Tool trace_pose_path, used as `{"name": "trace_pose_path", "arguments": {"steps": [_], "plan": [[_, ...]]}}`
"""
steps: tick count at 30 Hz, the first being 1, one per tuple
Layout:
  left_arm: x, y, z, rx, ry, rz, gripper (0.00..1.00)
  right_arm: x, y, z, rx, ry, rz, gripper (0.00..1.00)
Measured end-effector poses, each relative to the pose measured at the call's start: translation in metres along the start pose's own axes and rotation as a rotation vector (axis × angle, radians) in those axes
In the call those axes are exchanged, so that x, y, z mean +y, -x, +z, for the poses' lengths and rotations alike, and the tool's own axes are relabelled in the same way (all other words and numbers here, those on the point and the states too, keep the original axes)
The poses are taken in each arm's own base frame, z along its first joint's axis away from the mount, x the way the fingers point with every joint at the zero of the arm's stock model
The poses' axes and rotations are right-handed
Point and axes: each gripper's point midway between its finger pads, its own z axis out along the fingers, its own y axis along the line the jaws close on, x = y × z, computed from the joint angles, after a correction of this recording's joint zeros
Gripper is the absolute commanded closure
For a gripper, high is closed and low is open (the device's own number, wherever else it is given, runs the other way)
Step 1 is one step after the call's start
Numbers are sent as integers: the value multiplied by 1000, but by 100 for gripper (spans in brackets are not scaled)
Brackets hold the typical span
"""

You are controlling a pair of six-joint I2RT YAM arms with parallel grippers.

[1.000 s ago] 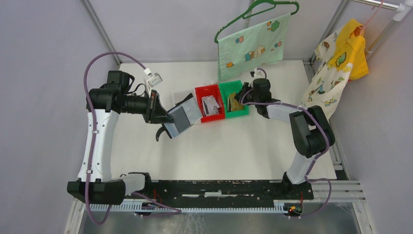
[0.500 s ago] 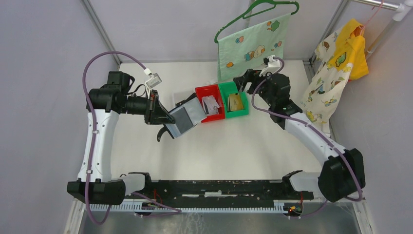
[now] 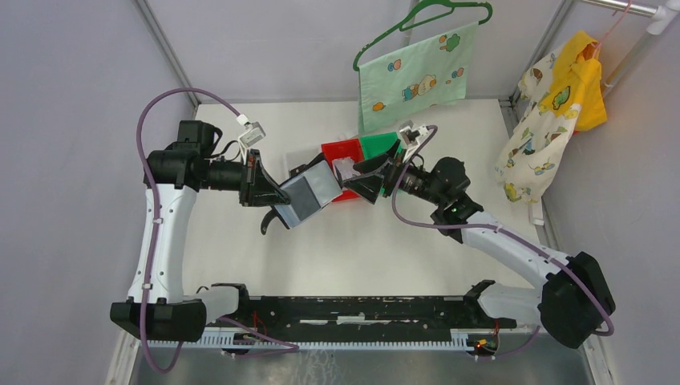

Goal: Take the credit cards out of the card holder
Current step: Remove the credit card from the card holder.

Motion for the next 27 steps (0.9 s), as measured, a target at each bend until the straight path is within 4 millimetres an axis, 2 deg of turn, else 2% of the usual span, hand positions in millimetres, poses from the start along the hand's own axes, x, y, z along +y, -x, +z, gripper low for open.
{"name": "trace_pose_path", "arguments": {"steps": [6, 10, 12, 14, 17, 22, 27], "plan": [[-3, 3, 1, -13, -19, 3, 98, 36, -1, 6, -32, 136, 39, 2], [-5, 4, 1, -18, -28, -4, 98, 50, -9, 12, -38, 201, 90, 2], [-6, 5, 0, -20, -30, -12, 98, 54, -17, 16, -31, 225, 121, 7], [-9, 6, 0, -25, -36, -19, 98, 56, -23, 20, -25, 239, 149, 11], [-12, 8, 0, -32, -44, -24, 98, 56, -27, 24, -23, 251, 185, 12], [-15, 9, -1, -37, -48, -20, 98, 53, -29, 28, -28, 235, 204, 7], [-18, 12, -3, -43, -47, -3, 98, 26, -36, 34, 7, 86, 160, 2]]}}
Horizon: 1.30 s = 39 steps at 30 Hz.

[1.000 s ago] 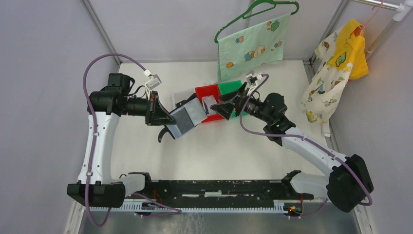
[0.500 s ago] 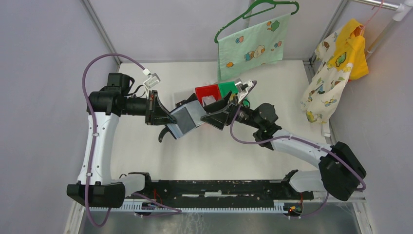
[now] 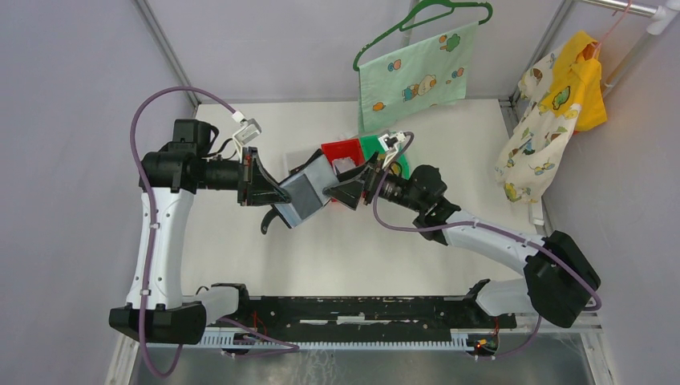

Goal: Take the credit cards out of the card holder
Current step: Remove the credit card from the card holder.

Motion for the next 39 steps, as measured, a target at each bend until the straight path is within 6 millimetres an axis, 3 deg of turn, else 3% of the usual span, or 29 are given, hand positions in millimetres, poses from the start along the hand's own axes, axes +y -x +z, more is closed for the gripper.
{"name": "trace_pose_path", "arguments": {"steps": [4, 6, 13, 16, 20, 22, 23, 26, 27, 31, 35, 39], "plan": [[-3, 2, -1, -5, 2, 16, 98, -12, -1, -4, 3, -77, -4, 2], [-4, 2, -2, -6, 3, 20, 98, -11, -2, -5, -7, -69, 19, 7], [-6, 3, -1, -11, -7, 21, 98, 22, 4, -4, -85, 128, 192, 22], [-7, 3, -2, -12, -7, 23, 98, 46, 13, -5, -119, 240, 239, 42], [-7, 3, -2, -12, -7, 24, 98, 68, 18, -7, -126, 311, 228, 83], [-7, 3, -2, -13, -8, 25, 89, 70, 19, -6, -122, 303, 199, 98], [-7, 3, -2, -14, -9, 26, 75, 70, 20, -5, -112, 284, 182, 100], [-8, 2, -1, -20, -10, 39, 23, 66, 23, 1, -80, 217, 98, 100], [-9, 1, -1, -22, -12, 43, 14, 66, 27, 5, -66, 192, 60, 100], [-18, -4, -2, -37, -37, 86, 9, 70, 35, 18, 22, 149, -64, 100], [-31, -4, -4, -59, -48, 149, 15, 82, 40, 36, 167, 183, -170, 100], [-34, -4, -5, -63, -42, 169, 24, 80, 30, 45, 300, 194, -249, 100]]}}
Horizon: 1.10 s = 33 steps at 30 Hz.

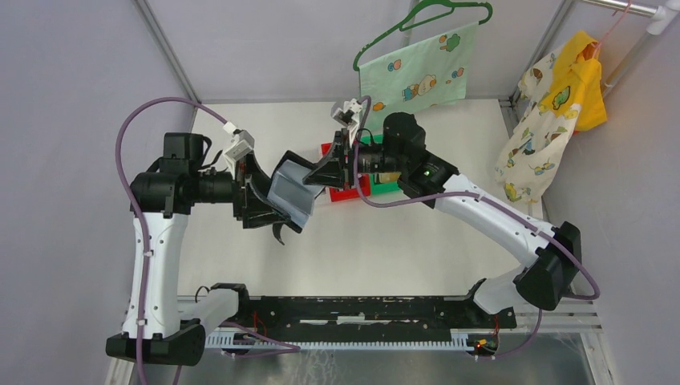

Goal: Take the credit cards out of the card holder
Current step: Remove the credit card from the card holder.

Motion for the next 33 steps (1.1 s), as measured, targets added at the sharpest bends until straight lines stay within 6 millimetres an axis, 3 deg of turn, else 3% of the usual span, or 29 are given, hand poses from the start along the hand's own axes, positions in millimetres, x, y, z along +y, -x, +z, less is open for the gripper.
{"name": "trace_pose_path", "arguments": {"steps": [4, 8, 12, 16, 22, 28, 33], "plan": [[12, -1, 1, 17, 25, -4, 31, -1, -26, -1, 132, 6, -22, 100], [23, -3, 0, 37, 75, 26, 32, -3, -47, -9, 222, 0, -28, 100], [31, -2, -4, 49, 134, 97, 21, -4, -58, -15, 278, -8, -35, 100], [32, 1, -6, 50, 160, 155, 14, 2, -55, -18, 302, -3, -51, 100], [26, 5, -7, 38, 153, 196, 15, 16, -23, -17, 242, 16, -121, 100], [19, 15, -7, -5, 144, 265, 20, 31, -25, -12, 244, 56, -118, 100], [16, 16, -7, -23, 143, 291, 31, 43, -30, -7, 254, 93, -113, 100]]}}
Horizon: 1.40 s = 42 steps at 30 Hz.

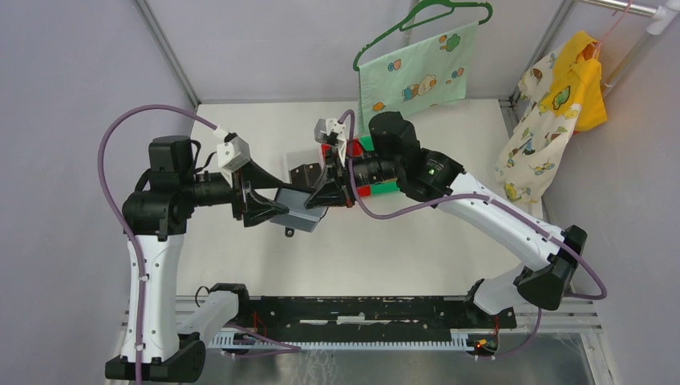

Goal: Take the credit cards out of the card holder
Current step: Remove the credit card from the card holder.

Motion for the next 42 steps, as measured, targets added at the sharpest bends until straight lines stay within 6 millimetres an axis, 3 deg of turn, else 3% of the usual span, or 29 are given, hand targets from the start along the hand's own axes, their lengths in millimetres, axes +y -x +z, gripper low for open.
{"name": "trace_pose_path", "arguments": {"steps": [6, 11, 12, 14, 15, 19, 23, 25, 28, 34, 42], "plan": [[-4, -10, 5, -5, -51, -56, 54, 11, 9, 11, -6, 46, -11, 100], [-18, -11, 6, -19, -129, -121, 84, 13, 13, 23, -2, 67, -17, 100], [-20, -11, 6, -21, -138, -129, 90, 11, 13, 25, 1, 67, -17, 97], [-24, -12, 6, -22, -150, -141, 98, 9, 11, 28, 7, 65, -13, 82], [-25, -12, 5, -20, -152, -145, 98, 8, 11, 28, 9, 64, -12, 78], [-28, -14, 5, -18, -161, -159, 98, 7, 13, 28, -1, 53, -12, 45], [-29, -11, 4, -22, -167, -164, 98, -1, 18, 17, -69, 26, -6, 36], [-28, -5, 5, -39, -183, -176, 98, -7, 6, -11, -170, -8, 51, 31], [-28, -1, 6, -46, -189, -198, 98, -6, 4, -15, -242, 7, 71, 30], [-18, 10, 7, -54, -136, -265, 98, 0, -22, -12, -342, 84, 209, 31], [-17, 24, 4, -105, -60, -312, 98, 6, 6, -14, -481, 126, 206, 33]]}}
